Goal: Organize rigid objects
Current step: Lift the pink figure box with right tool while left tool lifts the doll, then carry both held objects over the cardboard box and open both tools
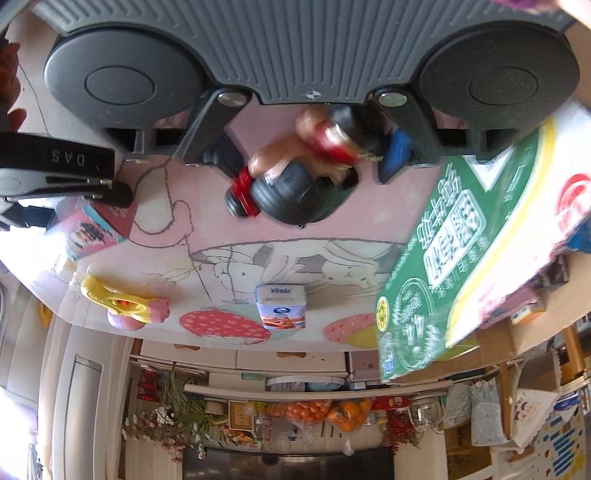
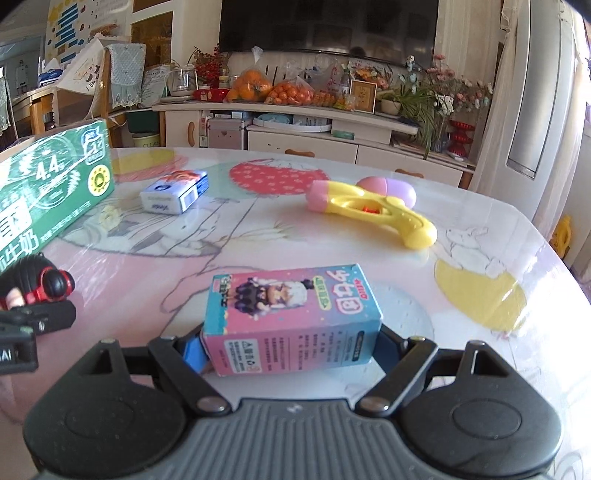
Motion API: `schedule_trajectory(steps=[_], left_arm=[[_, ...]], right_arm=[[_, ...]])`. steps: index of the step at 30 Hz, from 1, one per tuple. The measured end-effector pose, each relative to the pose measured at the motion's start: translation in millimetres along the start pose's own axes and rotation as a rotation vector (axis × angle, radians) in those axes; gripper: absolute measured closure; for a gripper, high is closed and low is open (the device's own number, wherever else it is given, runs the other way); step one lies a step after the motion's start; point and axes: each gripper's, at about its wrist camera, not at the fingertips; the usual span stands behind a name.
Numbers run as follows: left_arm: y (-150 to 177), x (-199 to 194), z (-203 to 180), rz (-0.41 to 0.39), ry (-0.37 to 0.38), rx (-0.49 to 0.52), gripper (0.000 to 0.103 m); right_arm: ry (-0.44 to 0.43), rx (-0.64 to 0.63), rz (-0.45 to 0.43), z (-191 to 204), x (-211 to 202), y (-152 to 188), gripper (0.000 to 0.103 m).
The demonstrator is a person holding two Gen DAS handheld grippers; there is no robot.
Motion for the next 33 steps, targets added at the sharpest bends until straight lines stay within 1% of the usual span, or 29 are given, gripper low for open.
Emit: schedule_trajectory(steps=[1,3,5,9,12,14,16,18,19,20,21,25,26,27,29,30,31,33], left_arm=[[-0.6,-2.2,2.8,0.008,0.001,-0.006,0.039],[-0.1,-6.6,11.9,0.019,0.01,-0.029,0.04],[-0.9,-10.4,17.0,0.014,0.026,-0.029,0.041],[4.3,-17.5,23.7,-0.011,0.024,-0.013,0.042],[9.0,-17.6,25.9,0.002,0.064,-0.018,0.04],[11.8,-19.8,25.0,-0.002,0.082,-0.011,0.041],[11.8,-19.6,23.4,-0.016,0.088,-0.005,0.033],[9.8,-20.6,23.6,-0.034,0.095,-0.005,0.021],[7.7,-20.0,23.1,-0.042,0.099,-0.004,0.012],[5.0,-19.4,22.2,-0.049,0.102,0.001,0.007],[2.8,-18.8,21.5,-0.055,0.1,0.011,0.005],[-4.9,-2.6,13.6,-0.038,0.072,0.036,0.005],[-6.0,1.5,11.7,-0.029,0.067,0.044,0.006],[-6.6,6.0,9.8,-0.023,0.058,0.052,0.009],[-6.0,12.3,7.4,-0.006,0.037,0.062,0.018],[-5.1,15.5,7.2,0.009,0.03,0.062,0.028],[-3.7,18.3,7.6,0.022,0.029,0.06,0.031],[-2.3,18.8,8.4,0.019,0.043,0.044,0.037]], right_arm=[[0.0,0.003,0.004,2.6,-1.7,1.1,0.018],[-0.004,0.015,0.008,6.4,-6.1,2.6,0.018],[-0.005,0.017,0.005,12.9,-10.3,4.6,0.019],[-0.007,0.02,0.006,19.9,-14.1,7.0,0.018],[-0.008,0.006,0.009,26.3,-17.7,10.4,0.019],[-0.013,-0.003,0.011,29.2,-19.1,11.4,0.019],[-0.017,-0.013,0.013,31.5,-19.8,11.7,0.018],[-0.017,-0.019,0.015,31.8,-19.1,11.8,0.018],[-0.02,-0.019,0.015,31.8,-18.8,12.2,0.018],[-0.023,-0.02,0.015,31.6,-18.4,12.1,0.018],[-0.026,-0.022,0.015,31.3,-18.2,12.3,0.018],[-0.034,-0.032,0.025,31.7,-15.0,12.7,0.018],[-0.034,-0.036,0.03,32.1,-13.7,13.0,0.018],[-0.035,-0.04,0.032,32.5,-12.9,13.2,0.018],[-0.039,-0.043,0.032,31.8,-12.9,12.9,0.018],[-0.043,-0.041,0.034,31.2,-12.3,12.7,0.017],[-0.048,-0.036,0.037,30.2,-11.2,12.1,0.017],[-0.052,-0.025,0.037,29.0,-9.9,11.2,0.015]])
Point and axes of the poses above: each gripper's, at about its wrist camera, not at the fingertips, and x roughly the way its jaws point, z to its left, y to its underside, and after that the axes turned 13 degrees about -y, right-handed
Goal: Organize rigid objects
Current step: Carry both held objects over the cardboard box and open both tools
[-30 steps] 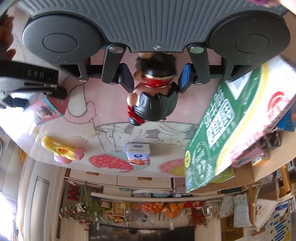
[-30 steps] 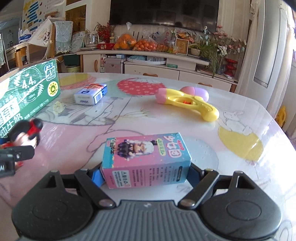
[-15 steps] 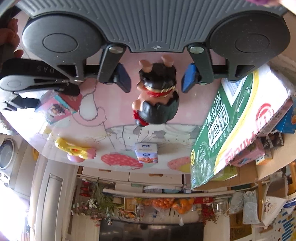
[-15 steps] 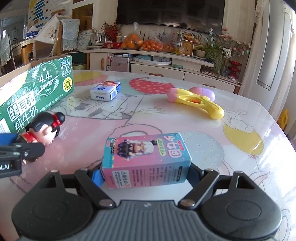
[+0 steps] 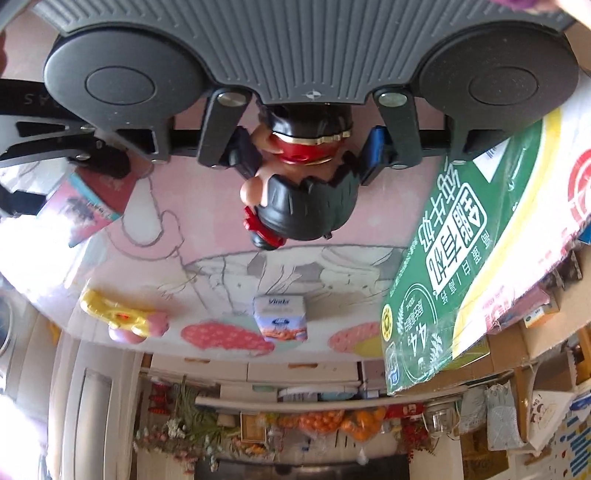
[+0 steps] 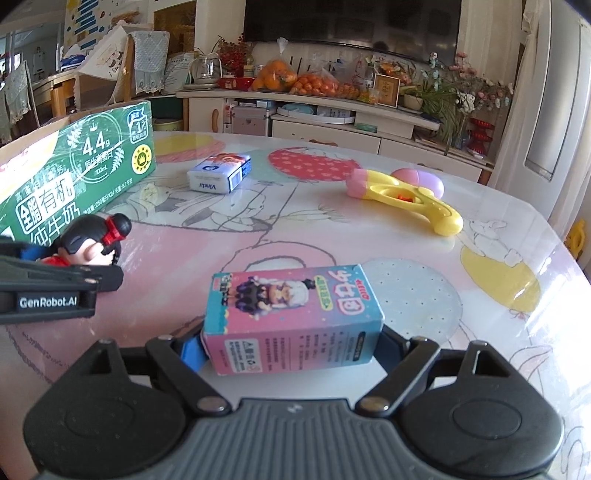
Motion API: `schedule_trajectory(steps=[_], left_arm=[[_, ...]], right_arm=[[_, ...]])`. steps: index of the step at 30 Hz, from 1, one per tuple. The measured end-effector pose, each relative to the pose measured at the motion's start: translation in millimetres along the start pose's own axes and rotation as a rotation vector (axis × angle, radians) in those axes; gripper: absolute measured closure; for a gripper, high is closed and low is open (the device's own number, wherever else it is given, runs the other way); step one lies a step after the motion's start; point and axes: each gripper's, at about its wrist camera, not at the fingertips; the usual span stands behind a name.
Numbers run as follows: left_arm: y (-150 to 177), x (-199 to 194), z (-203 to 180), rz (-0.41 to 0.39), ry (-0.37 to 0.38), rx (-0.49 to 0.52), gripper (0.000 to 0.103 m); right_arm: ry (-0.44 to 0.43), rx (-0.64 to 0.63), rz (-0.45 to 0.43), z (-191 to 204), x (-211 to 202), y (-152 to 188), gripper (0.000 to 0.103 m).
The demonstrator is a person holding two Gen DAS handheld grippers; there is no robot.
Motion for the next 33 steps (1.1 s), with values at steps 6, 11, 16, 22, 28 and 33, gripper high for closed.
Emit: schedule_trajectory(steps=[6,11,16,22,28,33], left_arm=[[1.4,-7.9,-1.2,0.01,0.001,-0.017,0.038],[-6.3,-23.7,2.5,-0.015,0.029,-0.048,0.038],[-23.1,-46.1,11.2,-0.056,0.048,-0.083,0.038],[-40.9,-64.4,24.7,-0.075,0.031,-0.109,0.038],[-53.3,-72.9,47.9,-0.09,-0.013,-0.157,0.038],[-62.5,-76.8,76.5,-0.105,-0.063,-0.213,0.038]], right_arm=[[0.012,0.005,-0.013,-0.8,0.0,-2.3,0.018],[0.024,0.012,-0.019,-1.7,-2.9,-3.5,0.019],[0.03,-0.006,-0.033,3.1,-10.1,-9.0,0.019],[0.026,-0.035,-0.059,15.1,-20.8,-21.5,0.019],[0.008,-0.104,-0.102,37.7,-31.6,-42.7,0.019],[-0.017,-0.171,-0.146,60.5,-37.2,-64.0,0.019]])
Point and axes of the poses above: each gripper's, at about its wrist camera, not at the fingertips, and x roughly the way its jaws point, z to its left, y to its underside, and after that the axes turned 13 degrees about -y, right-handed
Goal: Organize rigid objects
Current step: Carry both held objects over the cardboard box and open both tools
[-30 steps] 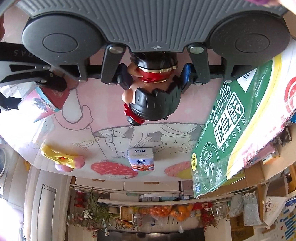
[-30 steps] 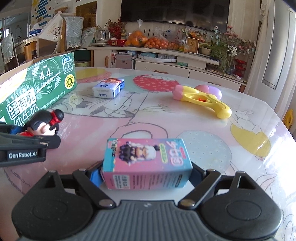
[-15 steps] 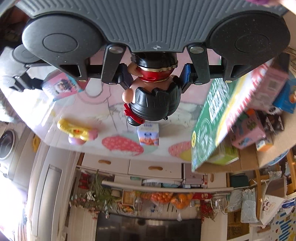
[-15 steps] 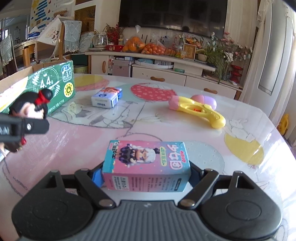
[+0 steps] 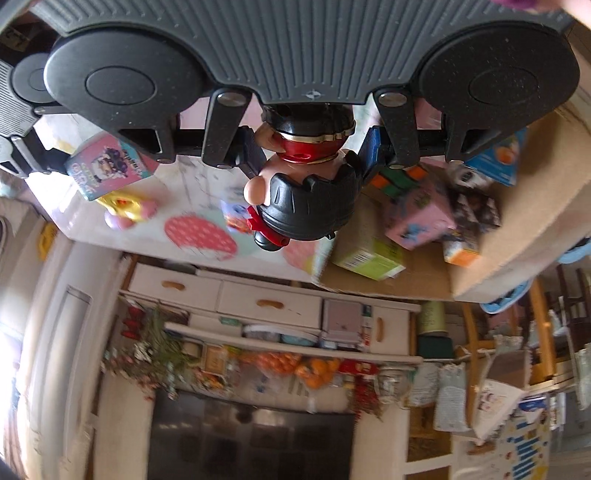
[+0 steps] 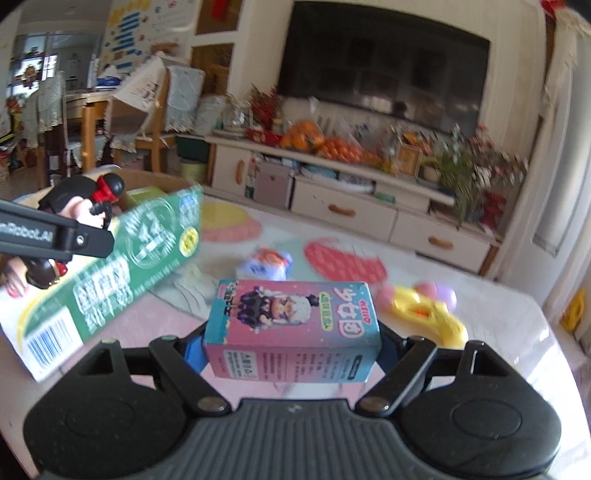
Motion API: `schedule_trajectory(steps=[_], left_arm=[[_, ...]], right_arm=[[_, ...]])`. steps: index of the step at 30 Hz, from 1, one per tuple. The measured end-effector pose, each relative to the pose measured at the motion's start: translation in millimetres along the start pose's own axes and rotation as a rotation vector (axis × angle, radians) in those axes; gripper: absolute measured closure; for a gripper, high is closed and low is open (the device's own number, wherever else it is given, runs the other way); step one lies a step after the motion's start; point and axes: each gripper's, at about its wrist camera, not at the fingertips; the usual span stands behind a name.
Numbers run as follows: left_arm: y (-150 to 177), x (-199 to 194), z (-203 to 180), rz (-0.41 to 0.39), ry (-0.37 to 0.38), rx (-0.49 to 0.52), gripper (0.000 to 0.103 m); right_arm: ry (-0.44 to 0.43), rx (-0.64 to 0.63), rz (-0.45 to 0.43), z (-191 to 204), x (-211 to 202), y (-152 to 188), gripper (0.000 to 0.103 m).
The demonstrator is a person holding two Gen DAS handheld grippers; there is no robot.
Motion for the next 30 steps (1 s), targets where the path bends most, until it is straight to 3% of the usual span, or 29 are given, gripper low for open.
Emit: schedule_trajectory(steps=[17,30], left_arm=[[-27.6,27.8,80.6,-0.014,-0.222,-0.108,0.038],[-25.0,40.3,98.6,0.035,-0.291,-0.15,0.038]], right_arm=[[-0.192,-0.227,-0.07,82.8,42.6,-79.0,0.019],[-0.248,-0.355,-0.008,111.6,89.6,-84.7,0.019]])
Point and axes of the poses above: each gripper's, at about its wrist camera, not at the fingertips, and x roughly the way its jaws point, z to its left, y to its underside, and after that the axes turned 13 degrees about -y, right-handed
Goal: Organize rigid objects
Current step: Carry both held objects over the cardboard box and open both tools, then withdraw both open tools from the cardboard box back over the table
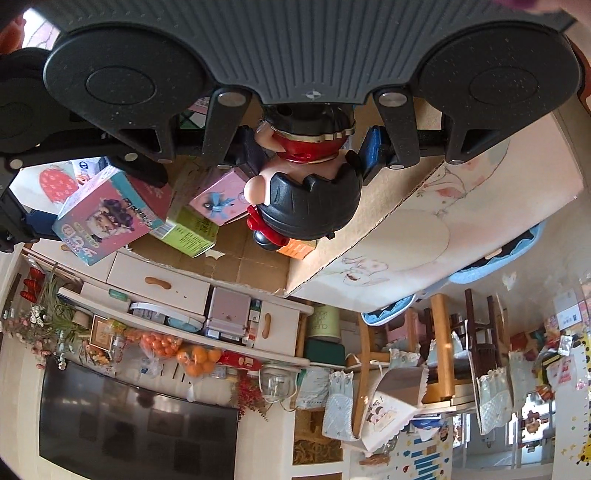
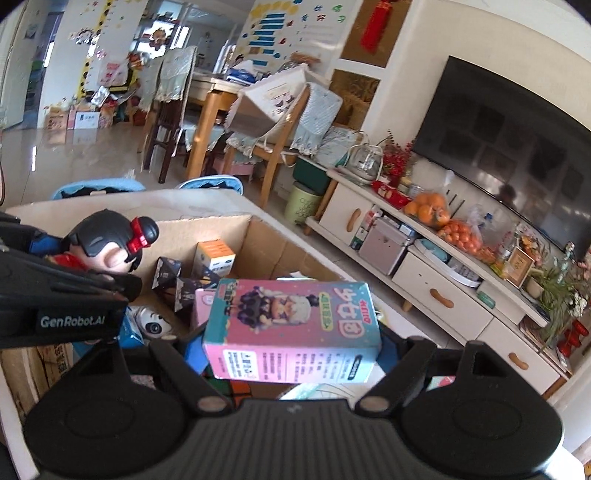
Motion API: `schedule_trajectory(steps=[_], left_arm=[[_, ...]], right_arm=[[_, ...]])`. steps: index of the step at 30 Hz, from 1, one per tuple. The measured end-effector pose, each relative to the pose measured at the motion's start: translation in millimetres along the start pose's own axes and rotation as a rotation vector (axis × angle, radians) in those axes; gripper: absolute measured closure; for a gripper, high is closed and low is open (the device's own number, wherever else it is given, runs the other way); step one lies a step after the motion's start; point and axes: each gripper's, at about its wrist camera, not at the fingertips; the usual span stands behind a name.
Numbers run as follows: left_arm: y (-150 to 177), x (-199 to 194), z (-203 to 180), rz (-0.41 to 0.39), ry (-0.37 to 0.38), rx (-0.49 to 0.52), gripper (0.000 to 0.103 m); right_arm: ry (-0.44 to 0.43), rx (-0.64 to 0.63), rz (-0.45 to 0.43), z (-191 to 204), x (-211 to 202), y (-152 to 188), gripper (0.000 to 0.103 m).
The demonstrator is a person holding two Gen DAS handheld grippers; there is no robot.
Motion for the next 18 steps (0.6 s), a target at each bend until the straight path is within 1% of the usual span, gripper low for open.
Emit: schedule_trajectory(steps=[1,6,8,10,14,15,18], left_arm=[[3.1,-5.5,-1.2,0.003,-0.004,-0.002,0.038],[6.5,-5.3,-0.3,0.023,-0.026,-0.013,0.037],[6.2,-6.6,-0.7,0.02,-0.039,-0.017,0.037],[5.3,-10.8,-1.0,-0.004,-0.059,-0.021,0.023],[4.1,-16.3,-0.7,-0.028,-0.07,-0.021,0.013],[4.6,-16.7,-0.7,-0.027,-0.071,-0.021,0.008],[5.6,-19.5,0.4,-0.029,-0.072,-0.02,0.006]], right_arm=[[-0.004,-0.006,0.001,3.4,1.5,0.6,0.019],[-0.017,-0.044,0.012,12.0,10.1,0.7,0.019],[-0.018,-0.062,0.02,16.2,13.5,1.1,0.018],[-0.022,-0.077,0.032,18.9,15.9,1.6,0.018],[-0.022,-0.083,0.032,20.9,14.1,3.6,0.017],[-0.025,-0.08,0.028,21.2,12.4,4.1,0.016],[-0.02,-0.086,0.008,23.7,6.4,6.6,0.013]])
Point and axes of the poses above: each gripper's, at about its wrist camera, not at the fingertips, and x roughly the way its jaws point, z to its left, y to its underside, and after that the axes turned 13 degrees about -y, right-handed
